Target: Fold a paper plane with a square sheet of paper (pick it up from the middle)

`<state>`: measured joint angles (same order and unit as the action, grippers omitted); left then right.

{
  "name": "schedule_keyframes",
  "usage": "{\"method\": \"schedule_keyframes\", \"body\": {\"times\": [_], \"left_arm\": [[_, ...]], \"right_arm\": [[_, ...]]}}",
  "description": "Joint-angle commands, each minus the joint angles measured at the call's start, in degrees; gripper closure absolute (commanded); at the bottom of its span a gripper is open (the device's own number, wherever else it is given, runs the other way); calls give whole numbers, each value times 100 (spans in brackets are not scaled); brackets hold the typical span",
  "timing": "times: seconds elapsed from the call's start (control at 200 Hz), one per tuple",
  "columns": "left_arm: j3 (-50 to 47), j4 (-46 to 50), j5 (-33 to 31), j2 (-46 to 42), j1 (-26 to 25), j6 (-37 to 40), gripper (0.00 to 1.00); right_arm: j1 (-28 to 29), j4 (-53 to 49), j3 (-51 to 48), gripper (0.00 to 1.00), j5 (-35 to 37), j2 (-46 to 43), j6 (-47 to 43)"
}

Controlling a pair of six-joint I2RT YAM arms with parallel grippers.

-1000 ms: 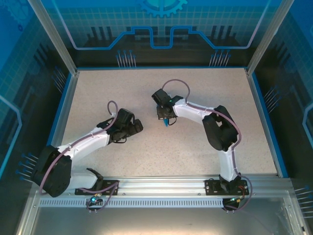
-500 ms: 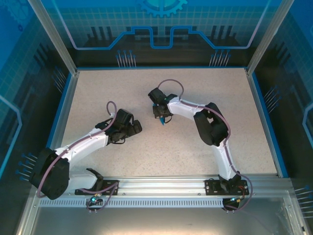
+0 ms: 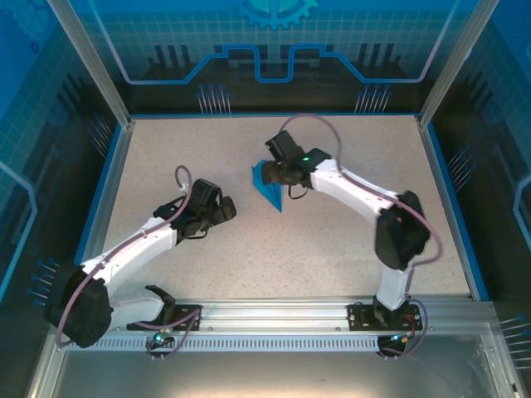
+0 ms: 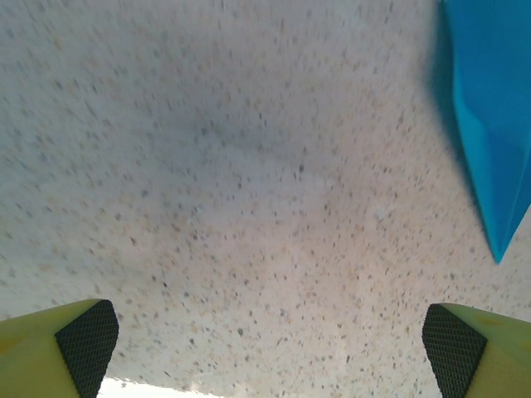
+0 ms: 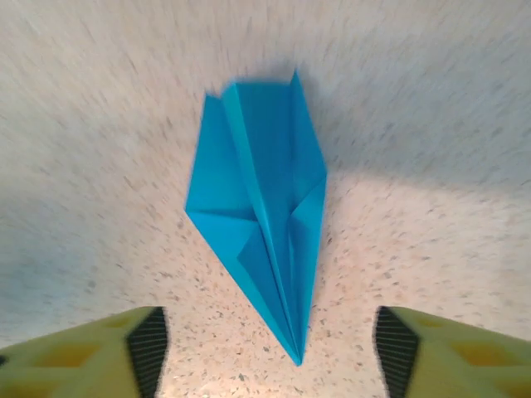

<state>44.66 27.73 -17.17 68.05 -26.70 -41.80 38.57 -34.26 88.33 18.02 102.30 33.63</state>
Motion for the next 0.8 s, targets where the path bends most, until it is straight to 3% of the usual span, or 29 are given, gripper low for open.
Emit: {"method": "schedule_keyframes", "body": {"times": [0.0,0.135,0.215,0.305,0.395,0.46,0.55,0.655,0.79], "left_arm": [[218,255,-614,-296,158,493,2],[34,-86,-1045,-651,417,1053,2],[-253,-631,-1176,-892,638,1467,2],[-679,-1221,-1442,-1115,960,1709,2],[-1132,-1896,-1501,-1317,1267,1841,1],[-1618,-2774,-1534,-1453,1303,2383,1],[-2118,-3784,-1585,-1457,1364,2956,1],[-2178,-3991,-1504,-1218,1447,3302,1],[-2439,-4747,-1103,-771,1535,3616,2]], "right_arm": [[-251,-20,-562,18,628,-748,-49],[-770,333,-1641,1,1056,-1840,-185],[-1205,513,-2216,1,1252,-2398,-328],[-1623,678,-2815,1,1931,-2897,-387],[-2003,1428,-3625,1,2314,-3380,-681],[-2255,1966,-4238,1,2479,-3671,-920],[-2582,2660,-4950,1,2449,-3969,-1283],[-2846,3381,-5563,1,1897,-4038,-1915],[-2894,4397,-6137,1,1704,-3702,-2420]]}}
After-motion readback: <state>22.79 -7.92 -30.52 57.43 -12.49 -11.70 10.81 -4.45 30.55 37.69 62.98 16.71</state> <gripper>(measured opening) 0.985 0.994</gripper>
